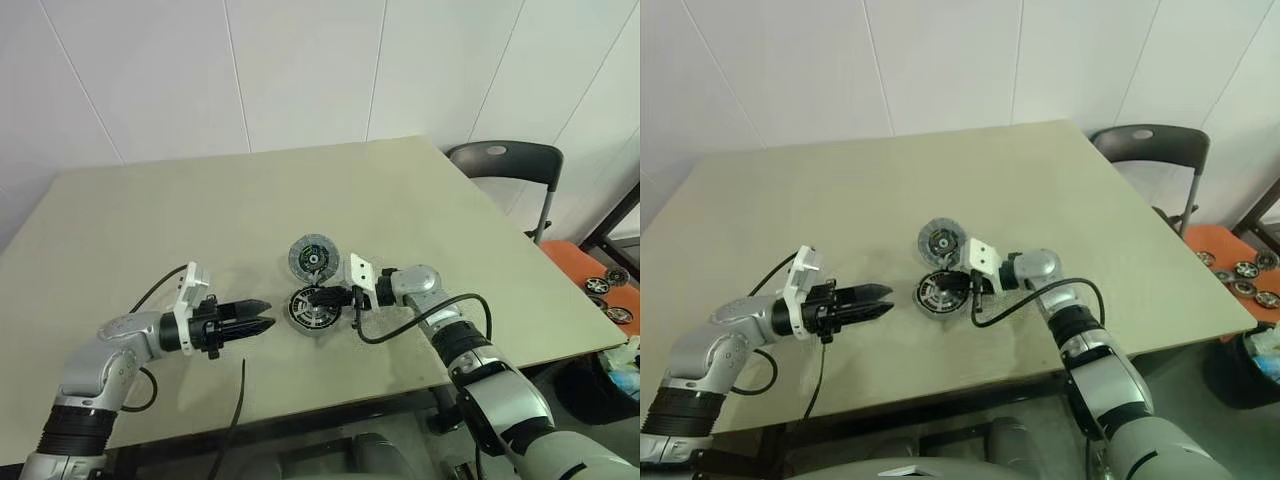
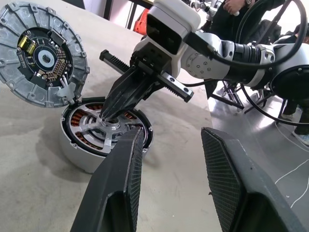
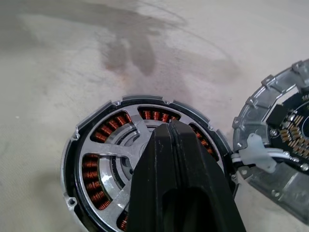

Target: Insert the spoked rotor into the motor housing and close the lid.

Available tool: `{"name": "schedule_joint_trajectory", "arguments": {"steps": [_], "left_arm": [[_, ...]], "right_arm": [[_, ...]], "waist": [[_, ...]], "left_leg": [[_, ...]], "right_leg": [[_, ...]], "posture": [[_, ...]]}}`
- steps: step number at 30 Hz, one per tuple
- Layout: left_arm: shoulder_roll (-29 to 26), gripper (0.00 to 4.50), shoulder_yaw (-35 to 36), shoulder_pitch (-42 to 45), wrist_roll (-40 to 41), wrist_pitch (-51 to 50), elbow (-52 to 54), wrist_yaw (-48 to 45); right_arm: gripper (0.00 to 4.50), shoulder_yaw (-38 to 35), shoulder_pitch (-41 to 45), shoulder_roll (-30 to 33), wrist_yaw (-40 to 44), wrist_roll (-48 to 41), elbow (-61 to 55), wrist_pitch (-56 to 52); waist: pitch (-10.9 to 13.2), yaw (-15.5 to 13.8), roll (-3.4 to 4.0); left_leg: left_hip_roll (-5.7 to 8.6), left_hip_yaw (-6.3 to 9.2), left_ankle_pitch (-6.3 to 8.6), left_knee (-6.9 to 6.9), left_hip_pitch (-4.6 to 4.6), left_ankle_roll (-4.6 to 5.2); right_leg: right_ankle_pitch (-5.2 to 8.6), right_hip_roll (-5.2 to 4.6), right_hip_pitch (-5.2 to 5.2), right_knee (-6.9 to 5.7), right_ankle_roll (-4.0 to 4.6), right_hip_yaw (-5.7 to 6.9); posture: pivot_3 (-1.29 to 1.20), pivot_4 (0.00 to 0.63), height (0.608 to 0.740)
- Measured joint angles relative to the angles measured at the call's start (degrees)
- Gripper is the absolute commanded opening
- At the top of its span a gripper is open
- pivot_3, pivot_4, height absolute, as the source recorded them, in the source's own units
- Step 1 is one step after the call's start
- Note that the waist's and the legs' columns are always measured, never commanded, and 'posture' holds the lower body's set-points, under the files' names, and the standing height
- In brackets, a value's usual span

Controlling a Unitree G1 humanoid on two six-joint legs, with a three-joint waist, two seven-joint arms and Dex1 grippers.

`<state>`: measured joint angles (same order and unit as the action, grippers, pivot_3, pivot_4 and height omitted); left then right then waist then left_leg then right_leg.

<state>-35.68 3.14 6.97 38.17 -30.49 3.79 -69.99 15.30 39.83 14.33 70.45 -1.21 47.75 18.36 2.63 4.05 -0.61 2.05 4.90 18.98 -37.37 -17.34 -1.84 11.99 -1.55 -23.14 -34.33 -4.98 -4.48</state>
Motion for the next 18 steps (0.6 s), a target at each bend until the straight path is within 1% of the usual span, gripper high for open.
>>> {"name": "schedule_joint_trajectory", "arguments": {"steps": [4, 5, 9, 10, 12, 15, 18], "left_arm": [[0.0, 2.06, 0.0, 0.0, -0.05, 0.0, -0.32, -0.04], [0.0, 2.06, 0.03, -0.03, -0.05, 0.01, -0.32, -0.04], [0.0, 2.06, 0.04, -0.16, -0.05, 0.01, -0.32, 0.04], [0.0, 2.06, 0.05, -0.16, -0.05, 0.01, -0.32, 0.09], [0.01, 2.06, 0.05, -0.16, -0.04, 0.01, -0.32, 0.14], [0.27, 2.06, 0.05, -0.15, -0.01, 0.02, -0.27, 0.2], [0.3, 2.06, 0.12, -0.31, -0.01, 0.03, -0.28, 0.19]], "right_arm": [[0.0, -0.01, 0.61, -0.03, -0.66, 0.35, 1.99, 2.2], [0.0, -0.74, 0.9, -0.22, -0.79, -0.22, 2.55, 1.18], [0.0, -5.75, 1.53, -1.78, 0.33, -6.24, 3.03, -8.63], [0.0, -6.86, 2.15, -1.9, 0.33, -7.4, 2.92, -10.55], [0.0, -8.71, 3.66, -1.72, 0.18, -8.88, 2.1, -12.9], [0.0, -10.08, 5.49, 0.23, 1.4, -10.08, 0.07, -15.78], [0.0, -9.98, 5.21, 4.47, 5.43, -10.36, -3.82, -18.08]], "waist": [[0.0, 0.02, 0.0], [0.0, 0.01, 0.0], [0.02, -0.03, 0.03], [0.03, -0.04, 0.04], [0.03, -0.03, 0.05], [0.03, -0.12, 0.05], [0.05, -0.36, 0.08]], "left_leg": [[0.0, 0.01, 0.0, -0.11, 0.08, 0.0], [-0.01, 0.02, 0.0, -0.14, 0.07, 0.0], [-0.01, 0.05, 0.0, -0.18, -0.08, 0.0], [-0.01, 0.05, 0.0, -0.16, -0.1, 0.0], [-0.01, 0.05, 0.0, -0.06, -0.12, 0.0], [-0.01, 0.06, 0.0, 0.09, -0.13, 0.0], [0.0, 0.07, 0.01, 0.14, -0.19, 0.01]], "right_leg": [[0.11, 0.02, 0.11, -0.04, 0.18, 0.0], [0.11, 0.02, 0.13, -0.05, 0.19, 0.0], [0.08, 0.0, -0.05, -0.09, 0.17, 0.0], [-0.02, -0.01, -0.08, -0.09, 0.01, 0.0], [-0.03, -0.03, -0.14, -0.06, -0.01, 0.0], [-0.02, -0.04, -0.19, 0.0, -0.02, 0.03], [-0.02, -0.06, -0.21, 0.09, -0.04, 0.07]], "posture": [[0.0, 0.0, 0.74], [0.0, 0.0, 0.74], [0.0, 0.0, 0.74], [0.0, 0.0, 0.74], [0.0, 0.0, 0.74], [0.0, 0.0, 0.74], [0.0, 0.0, 0.74]]}}
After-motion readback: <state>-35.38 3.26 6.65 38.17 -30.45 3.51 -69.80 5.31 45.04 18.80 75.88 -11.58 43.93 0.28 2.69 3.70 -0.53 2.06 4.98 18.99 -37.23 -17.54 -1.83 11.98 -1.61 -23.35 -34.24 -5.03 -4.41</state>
